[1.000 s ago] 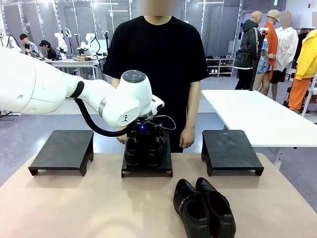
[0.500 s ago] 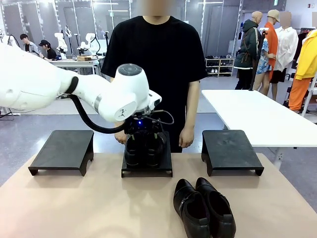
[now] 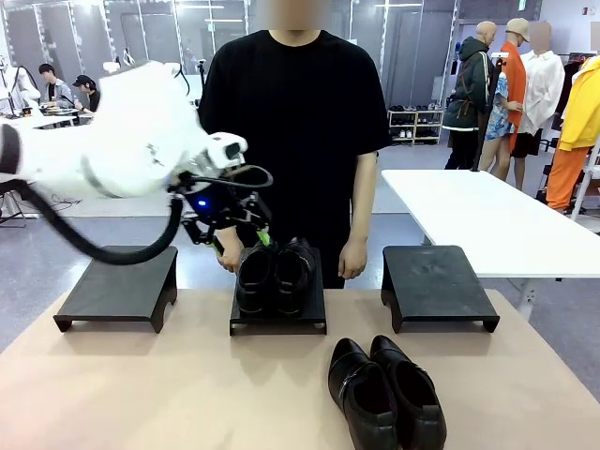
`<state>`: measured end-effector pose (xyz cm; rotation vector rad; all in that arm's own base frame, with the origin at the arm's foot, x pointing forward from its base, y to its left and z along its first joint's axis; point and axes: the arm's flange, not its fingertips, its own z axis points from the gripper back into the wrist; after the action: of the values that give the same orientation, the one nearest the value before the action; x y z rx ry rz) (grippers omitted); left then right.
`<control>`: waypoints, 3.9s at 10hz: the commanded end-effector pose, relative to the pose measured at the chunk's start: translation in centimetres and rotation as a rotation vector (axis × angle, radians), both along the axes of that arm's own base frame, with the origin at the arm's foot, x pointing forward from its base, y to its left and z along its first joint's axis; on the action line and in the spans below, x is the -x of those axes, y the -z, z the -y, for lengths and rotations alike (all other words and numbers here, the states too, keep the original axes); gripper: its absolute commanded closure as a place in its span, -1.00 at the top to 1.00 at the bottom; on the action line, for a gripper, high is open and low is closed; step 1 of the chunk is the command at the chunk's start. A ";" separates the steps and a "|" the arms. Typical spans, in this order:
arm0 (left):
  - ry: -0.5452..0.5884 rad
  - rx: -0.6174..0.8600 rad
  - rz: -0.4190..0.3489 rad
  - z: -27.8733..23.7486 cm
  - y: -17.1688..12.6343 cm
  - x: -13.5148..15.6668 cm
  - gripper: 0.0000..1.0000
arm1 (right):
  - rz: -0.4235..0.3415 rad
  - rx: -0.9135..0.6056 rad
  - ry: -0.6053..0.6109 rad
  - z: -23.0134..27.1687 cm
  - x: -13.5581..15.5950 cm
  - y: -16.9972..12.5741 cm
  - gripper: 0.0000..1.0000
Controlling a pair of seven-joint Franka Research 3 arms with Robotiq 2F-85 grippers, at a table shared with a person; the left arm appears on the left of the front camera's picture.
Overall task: Place the shoes on the stand as instructed by the person.
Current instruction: Pick up another pair of Shoes and place it on the Shoes Stand indicated by the person.
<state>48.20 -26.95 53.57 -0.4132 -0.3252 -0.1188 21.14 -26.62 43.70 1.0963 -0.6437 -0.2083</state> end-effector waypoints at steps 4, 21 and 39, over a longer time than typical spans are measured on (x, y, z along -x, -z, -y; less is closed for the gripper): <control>0.053 0.394 -0.094 -19.0 0.0 8.2 1.00 | 0.029 -0.002 -0.001 0.2 0.1 -0.2 1.00; -0.032 1.134 0.114 -47.7 20.5 28.4 1.00 | 0.029 -0.002 -0.001 0.2 0.1 -0.2 1.00; -0.032 1.134 0.114 -47.7 20.5 28.4 1.00 | 0.029 -0.002 -0.001 0.2 0.1 -0.2 1.00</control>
<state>19.91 20.72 33.00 -1.5178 -0.4867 0.0956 21.14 -26.64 43.65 1.0961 -0.6428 -0.2096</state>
